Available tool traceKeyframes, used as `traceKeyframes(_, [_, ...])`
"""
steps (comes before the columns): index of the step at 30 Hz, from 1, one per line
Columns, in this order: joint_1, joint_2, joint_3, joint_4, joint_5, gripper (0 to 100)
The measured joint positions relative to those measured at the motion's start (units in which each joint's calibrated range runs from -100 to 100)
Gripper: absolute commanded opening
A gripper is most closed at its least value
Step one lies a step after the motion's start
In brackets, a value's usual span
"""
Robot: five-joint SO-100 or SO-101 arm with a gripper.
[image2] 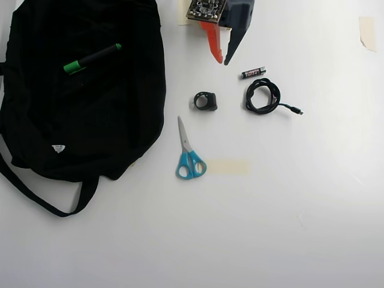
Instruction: Put the green marker into the black bag
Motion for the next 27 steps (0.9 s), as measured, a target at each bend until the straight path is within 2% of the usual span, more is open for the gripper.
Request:
traceKeyframes(6, [-5.29,-9.96,13.05,-3.78,0.10,2])
traceKeyframes(9, [-7.71,-14.11,16.51,-3.95,2.44,2])
traceKeyframes(15, [-6.32,-19.84,21.07,-3.95,7.72,2])
traceKeyframes(27, [-6.61,-44.67,41.98,-3.95,8.60,2])
